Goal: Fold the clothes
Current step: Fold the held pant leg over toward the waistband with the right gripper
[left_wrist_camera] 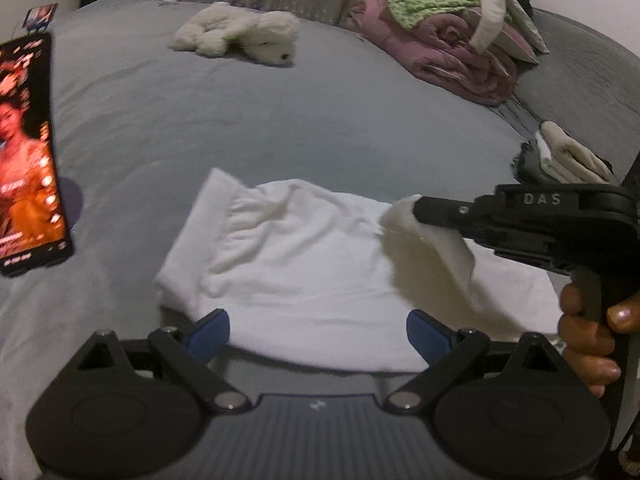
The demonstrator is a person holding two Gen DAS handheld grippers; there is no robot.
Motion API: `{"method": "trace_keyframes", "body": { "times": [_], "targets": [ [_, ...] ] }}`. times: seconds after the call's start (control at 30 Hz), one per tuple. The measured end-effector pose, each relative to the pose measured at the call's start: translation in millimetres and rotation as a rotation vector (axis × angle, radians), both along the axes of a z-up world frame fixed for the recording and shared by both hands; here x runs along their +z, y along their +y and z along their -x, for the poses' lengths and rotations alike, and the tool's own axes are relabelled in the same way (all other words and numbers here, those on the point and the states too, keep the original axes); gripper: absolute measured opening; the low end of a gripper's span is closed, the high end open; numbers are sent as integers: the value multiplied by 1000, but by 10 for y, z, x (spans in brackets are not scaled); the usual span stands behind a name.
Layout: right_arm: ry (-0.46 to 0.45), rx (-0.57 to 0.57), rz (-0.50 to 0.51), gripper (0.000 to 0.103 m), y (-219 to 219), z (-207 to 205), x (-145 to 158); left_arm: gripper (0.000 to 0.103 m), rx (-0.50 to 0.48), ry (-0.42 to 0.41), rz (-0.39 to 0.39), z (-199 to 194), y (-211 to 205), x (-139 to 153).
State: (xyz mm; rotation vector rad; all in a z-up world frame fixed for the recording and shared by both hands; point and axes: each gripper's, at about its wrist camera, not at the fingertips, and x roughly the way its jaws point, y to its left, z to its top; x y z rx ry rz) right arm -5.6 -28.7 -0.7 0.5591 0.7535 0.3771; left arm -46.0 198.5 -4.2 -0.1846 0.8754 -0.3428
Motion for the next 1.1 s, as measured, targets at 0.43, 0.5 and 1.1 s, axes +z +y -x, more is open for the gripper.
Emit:
{"method": "trace_keyframes", "body": {
  "times": [0.43,0.5,1.1],
  "targets": [
    [16,108,-74,8,669,-256,-161,94,80,-5,54,39,410,22],
    [30,119,-94,8,730,-309,-200,92,97,-7,63,37,453,25],
    [70,102,-277,16,-119,-384,-227,47,165,-105,133,-57,306,76]
  ]
}}
